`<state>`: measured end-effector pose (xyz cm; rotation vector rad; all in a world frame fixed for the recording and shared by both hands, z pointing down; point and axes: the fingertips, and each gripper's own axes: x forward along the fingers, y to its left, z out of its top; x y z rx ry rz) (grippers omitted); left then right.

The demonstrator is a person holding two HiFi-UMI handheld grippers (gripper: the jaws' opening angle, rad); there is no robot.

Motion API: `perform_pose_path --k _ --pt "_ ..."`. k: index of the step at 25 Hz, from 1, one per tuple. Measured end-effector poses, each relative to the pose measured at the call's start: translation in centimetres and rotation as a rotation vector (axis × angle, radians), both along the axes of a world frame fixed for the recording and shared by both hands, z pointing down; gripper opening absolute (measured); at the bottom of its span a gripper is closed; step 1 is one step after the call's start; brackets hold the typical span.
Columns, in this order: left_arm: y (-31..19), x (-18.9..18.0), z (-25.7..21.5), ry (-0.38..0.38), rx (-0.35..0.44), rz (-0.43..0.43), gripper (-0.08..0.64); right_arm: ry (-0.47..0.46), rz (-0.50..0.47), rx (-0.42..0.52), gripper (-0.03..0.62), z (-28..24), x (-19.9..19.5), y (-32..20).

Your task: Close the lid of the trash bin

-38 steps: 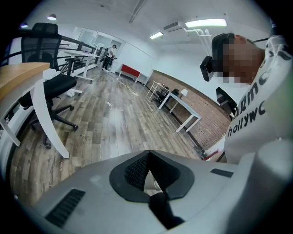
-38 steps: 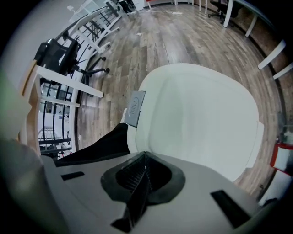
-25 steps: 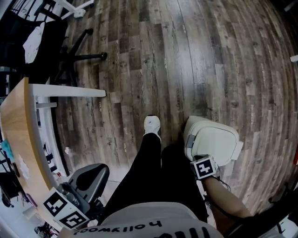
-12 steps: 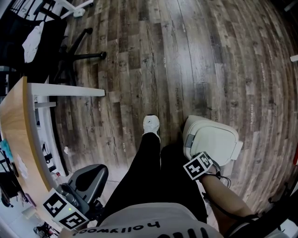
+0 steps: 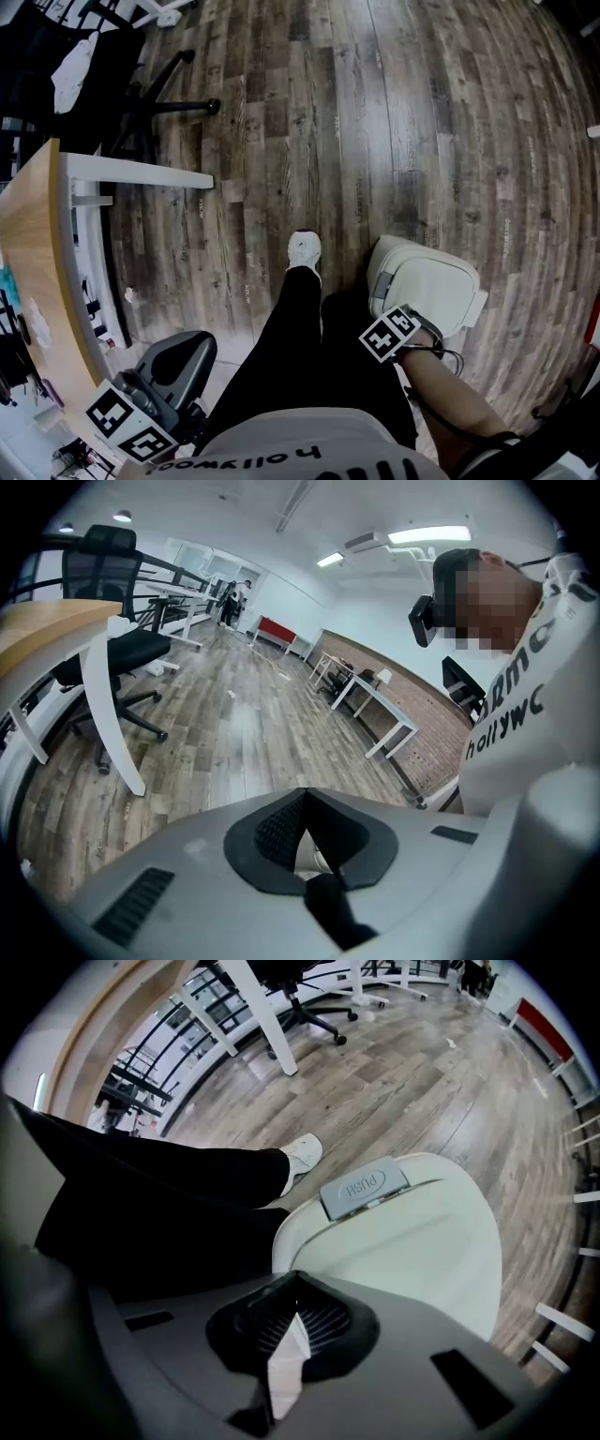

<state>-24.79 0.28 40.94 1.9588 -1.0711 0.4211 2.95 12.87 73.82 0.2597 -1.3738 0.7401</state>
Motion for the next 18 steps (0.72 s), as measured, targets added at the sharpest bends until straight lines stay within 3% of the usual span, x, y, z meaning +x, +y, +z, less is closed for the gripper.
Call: perform_pose_path --k 8,12,18 --pt "1.0 0.1 0.1 -0.001 0.001 -0.017 0.005 -0.011 0.021 -0.010 0.011 -0.1 0.0 0.1" --pt "1.4 0.5 0.0 -0.005 0.003 -0.010 0.005 -0.033 0.034 0.033 0.011 -0.1 -0.2 -0.1" --pt "1.9 1.1 -0.1 -0.008 0.010 0.004 0.005 -0.131 0.248 0.072 0.011 -0.2 -0.2 -0.2"
